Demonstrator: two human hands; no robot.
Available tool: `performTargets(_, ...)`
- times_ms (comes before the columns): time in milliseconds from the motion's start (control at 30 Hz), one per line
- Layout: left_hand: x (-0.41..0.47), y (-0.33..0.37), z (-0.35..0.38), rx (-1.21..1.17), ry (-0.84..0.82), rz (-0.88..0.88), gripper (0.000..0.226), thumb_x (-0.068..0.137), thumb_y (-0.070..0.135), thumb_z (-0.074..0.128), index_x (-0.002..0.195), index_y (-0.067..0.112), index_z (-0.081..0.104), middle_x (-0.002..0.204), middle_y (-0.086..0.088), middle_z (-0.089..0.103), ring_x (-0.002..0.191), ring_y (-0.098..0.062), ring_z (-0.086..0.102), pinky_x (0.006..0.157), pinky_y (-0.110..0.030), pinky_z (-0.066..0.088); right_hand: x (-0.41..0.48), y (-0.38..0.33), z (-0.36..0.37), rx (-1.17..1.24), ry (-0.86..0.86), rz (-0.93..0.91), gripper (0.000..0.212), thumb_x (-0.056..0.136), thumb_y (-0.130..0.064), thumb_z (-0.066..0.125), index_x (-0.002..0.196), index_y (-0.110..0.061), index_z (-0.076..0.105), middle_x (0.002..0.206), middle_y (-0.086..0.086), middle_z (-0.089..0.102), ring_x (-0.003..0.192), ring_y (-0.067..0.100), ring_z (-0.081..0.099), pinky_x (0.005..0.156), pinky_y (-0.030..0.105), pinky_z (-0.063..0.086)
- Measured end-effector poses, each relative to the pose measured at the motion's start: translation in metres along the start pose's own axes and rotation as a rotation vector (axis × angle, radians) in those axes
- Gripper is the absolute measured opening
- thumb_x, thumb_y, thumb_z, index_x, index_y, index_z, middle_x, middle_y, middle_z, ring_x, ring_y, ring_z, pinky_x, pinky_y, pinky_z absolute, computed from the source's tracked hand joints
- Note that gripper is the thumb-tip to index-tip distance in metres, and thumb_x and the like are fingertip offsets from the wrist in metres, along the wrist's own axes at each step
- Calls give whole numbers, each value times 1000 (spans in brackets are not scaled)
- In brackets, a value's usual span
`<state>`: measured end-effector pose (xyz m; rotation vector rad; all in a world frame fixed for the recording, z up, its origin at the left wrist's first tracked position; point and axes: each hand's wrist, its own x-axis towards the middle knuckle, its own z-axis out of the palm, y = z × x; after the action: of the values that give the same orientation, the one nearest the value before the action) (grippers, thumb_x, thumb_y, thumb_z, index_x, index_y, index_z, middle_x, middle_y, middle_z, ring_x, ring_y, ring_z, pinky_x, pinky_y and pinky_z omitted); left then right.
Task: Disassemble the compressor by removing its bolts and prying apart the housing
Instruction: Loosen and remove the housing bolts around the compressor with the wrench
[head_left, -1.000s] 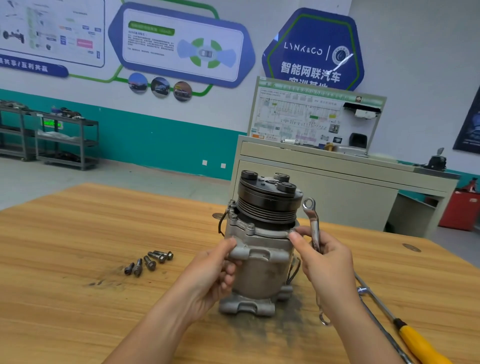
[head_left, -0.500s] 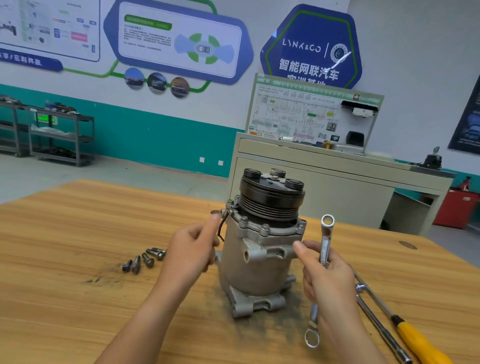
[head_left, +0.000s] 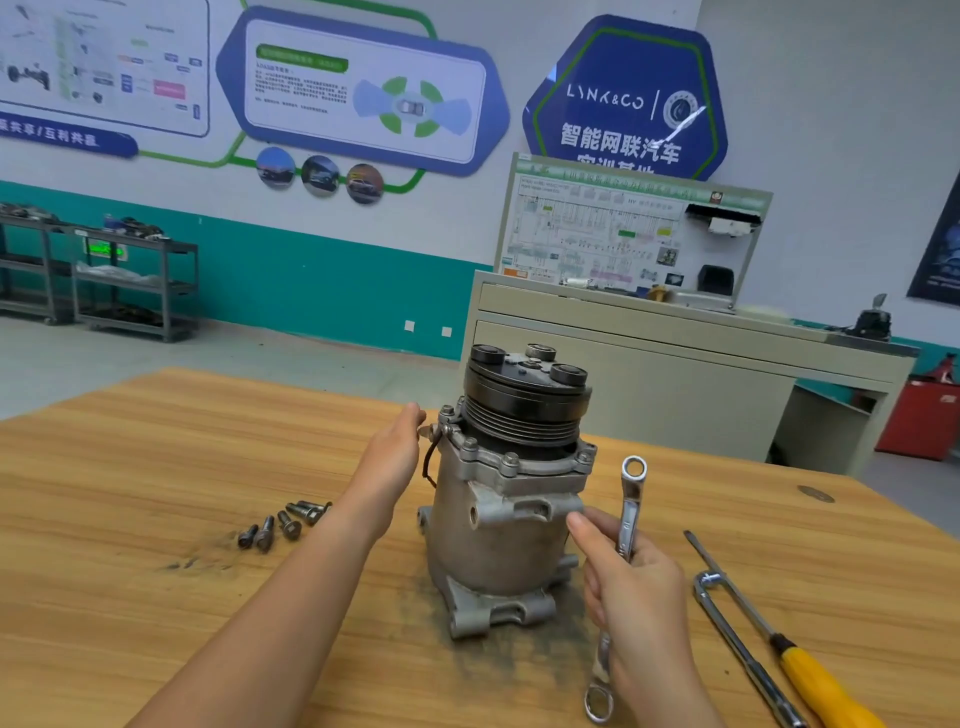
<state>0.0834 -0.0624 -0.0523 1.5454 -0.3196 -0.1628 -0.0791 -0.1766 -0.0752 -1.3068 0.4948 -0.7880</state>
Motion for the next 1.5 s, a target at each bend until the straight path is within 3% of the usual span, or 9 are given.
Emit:
performTargets(133, 2, -3, 7, -72, -25, -27, 36, 101, 38, 25, 99, 27, 59, 100, 12, 59, 95, -5, 54, 87, -36, 39, 2, 0, 0, -11, -6, 3, 6, 81, -11, 68, 85, -15, 67, 45, -2, 33, 36, 7, 25, 31, 16, 21)
performTargets(367, 3, -12, 5, -43, 102, 65, 32, 101, 28, 31, 85, 31, 59, 90, 17, 56, 87, -3, 54, 69, -28, 43, 4, -1, -2, -28, -23, 5, 7, 82, -11, 67, 86, -16, 65, 48, 1, 32, 37, 7, 24, 32, 16, 20)
performTargets(500, -4, -24, 2, -129, 158, 94, 23, 99, 29, 38, 96, 28, 61, 95, 16, 58, 90, 1, 55, 82, -32, 39, 3, -3, -5, -3, -26, 21, 7, 82, -7, 66, 85, -13, 65, 45, 0, 32, 34, 6, 24, 32, 16, 20)
performTargets(700, -15, -26, -2, -105, 181, 133, 28, 98, 29, 41, 114, 17, 60, 105, 7, 62, 108, -16, 56, 97, -42, 44, 4, 3, -6, -108, 25, -117, 3, 82, -17, 66, 80, -18, 67, 43, -8, 38, 42, 8, 32, 44, 21, 27)
performTargets(1067, -61, -40, 18, 176, 225, 530, 60, 94, 52, 28, 147, 24, 22, 153, 15, 14, 132, 13, 9, 105, -11, 10, 3, 20, -4, -248, 136, -404, 20, 97, -26, 39, 97, -27, 60, 61, -7, 43, 57, 11, 39, 53, 26, 33)
performTargets(1200, -59, -38, 16, 140, 252, 578, 62, 89, 42, 29, 146, 18, 24, 154, 6, 14, 124, 28, 7, 100, 2, 8, 0, 14, -12, -88, 268, -565, 25, 99, -22, 33, 88, -29, 54, 50, -7, 38, 42, 5, 36, 39, 20, 32)
performTargets(1300, -56, -38, 14, 114, 260, 574, 61, 90, 39, 30, 145, 12, 27, 153, -1, 18, 116, 34, 8, 92, 10, 7, 0, 19, -19, -96, 240, -522, 26, 100, -19, 30, 84, -25, 49, 46, -7, 44, 43, 2, 42, 44, 19, 39)
performTargets(1400, -57, -40, 15, 126, 253, 581, 62, 90, 39, 30, 145, 11, 26, 153, -1, 17, 119, 31, 8, 94, 8, 7, 3, 23, -23, -161, 240, -438, 23, 100, -17, 31, 83, -24, 46, 55, -3, 46, 53, 12, 49, 55, 31, 45)
performTargets(1500, -60, -42, 16, 144, 229, 600, 66, 89, 48, 30, 146, 16, 23, 154, 7, 13, 129, 16, 9, 109, -11, 11, 3, 24, -23, -210, 228, -412, 22, 99, -18, 33, 84, -28, 45, 58, 0, 48, 58, 18, 51, 63, 40, 47)
